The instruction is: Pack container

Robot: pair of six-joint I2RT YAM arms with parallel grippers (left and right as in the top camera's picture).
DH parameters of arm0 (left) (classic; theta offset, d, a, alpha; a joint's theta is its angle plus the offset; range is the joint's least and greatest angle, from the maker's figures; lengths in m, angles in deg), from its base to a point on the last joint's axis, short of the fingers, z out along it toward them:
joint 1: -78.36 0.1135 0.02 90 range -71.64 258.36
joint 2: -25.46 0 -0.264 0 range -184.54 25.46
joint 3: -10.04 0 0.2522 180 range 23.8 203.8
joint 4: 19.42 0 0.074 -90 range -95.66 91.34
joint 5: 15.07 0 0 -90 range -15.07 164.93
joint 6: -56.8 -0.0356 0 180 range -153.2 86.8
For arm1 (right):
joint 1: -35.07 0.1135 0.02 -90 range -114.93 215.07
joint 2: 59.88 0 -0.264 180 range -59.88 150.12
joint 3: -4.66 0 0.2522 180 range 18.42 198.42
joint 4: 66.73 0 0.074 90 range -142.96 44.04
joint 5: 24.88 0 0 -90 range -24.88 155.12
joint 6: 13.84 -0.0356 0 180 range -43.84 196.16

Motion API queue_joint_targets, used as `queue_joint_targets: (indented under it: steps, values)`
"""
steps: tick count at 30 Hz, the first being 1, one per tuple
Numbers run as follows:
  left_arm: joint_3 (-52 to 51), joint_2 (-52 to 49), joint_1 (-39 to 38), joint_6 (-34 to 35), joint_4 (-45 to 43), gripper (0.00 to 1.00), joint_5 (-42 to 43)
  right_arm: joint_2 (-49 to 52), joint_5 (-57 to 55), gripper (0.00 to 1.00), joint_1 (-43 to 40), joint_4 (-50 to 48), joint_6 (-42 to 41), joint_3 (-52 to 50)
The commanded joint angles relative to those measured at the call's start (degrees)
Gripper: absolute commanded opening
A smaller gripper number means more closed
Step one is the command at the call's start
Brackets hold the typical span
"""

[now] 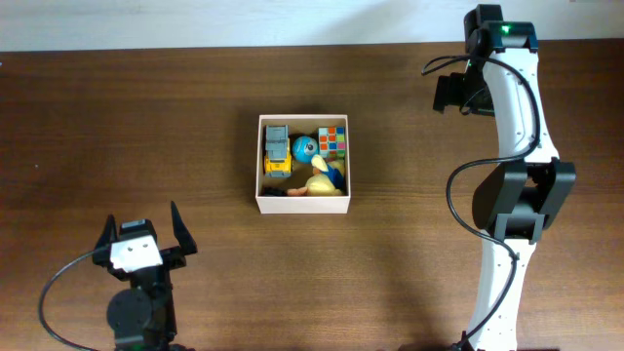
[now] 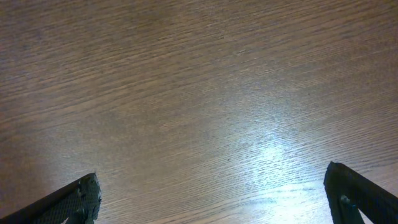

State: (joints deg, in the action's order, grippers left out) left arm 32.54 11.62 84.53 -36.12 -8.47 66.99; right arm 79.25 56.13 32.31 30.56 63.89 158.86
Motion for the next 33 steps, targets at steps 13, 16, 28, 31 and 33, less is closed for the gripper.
queue_joint_targets:
  steps: [13, 16, 28, 31, 33]
  values:
    - [-6.2, 8.7, 0.2, 0.8, 6.6, 0.99, -2.4, 0.1, -0.3, 0.99, -0.4, 0.0, -0.7, 0.0]
    - [-6.4, 11.3, 1.7, 0.8, 9.4, 0.99, -1.0, 0.1, -0.3, 0.99, -0.4, 0.0, -0.7, 0.0]
    - [-6.6, 13.6, 3.8, 0.8, 10.4, 0.99, 1.1, 0.1, -0.3, 0.99, -0.4, 0.0, -0.6, 0.0]
    - [-6.6, 13.6, 3.8, 0.8, 10.4, 0.99, 1.1, 0.1, -0.3, 0.99, -0.4, 0.0, -0.7, 0.0]
    - [-6.6, 13.6, 3.8, 0.8, 10.4, 0.99, 1.1, 0.1, -0.3, 0.99, -0.4, 0.0, -0.7, 0.0]
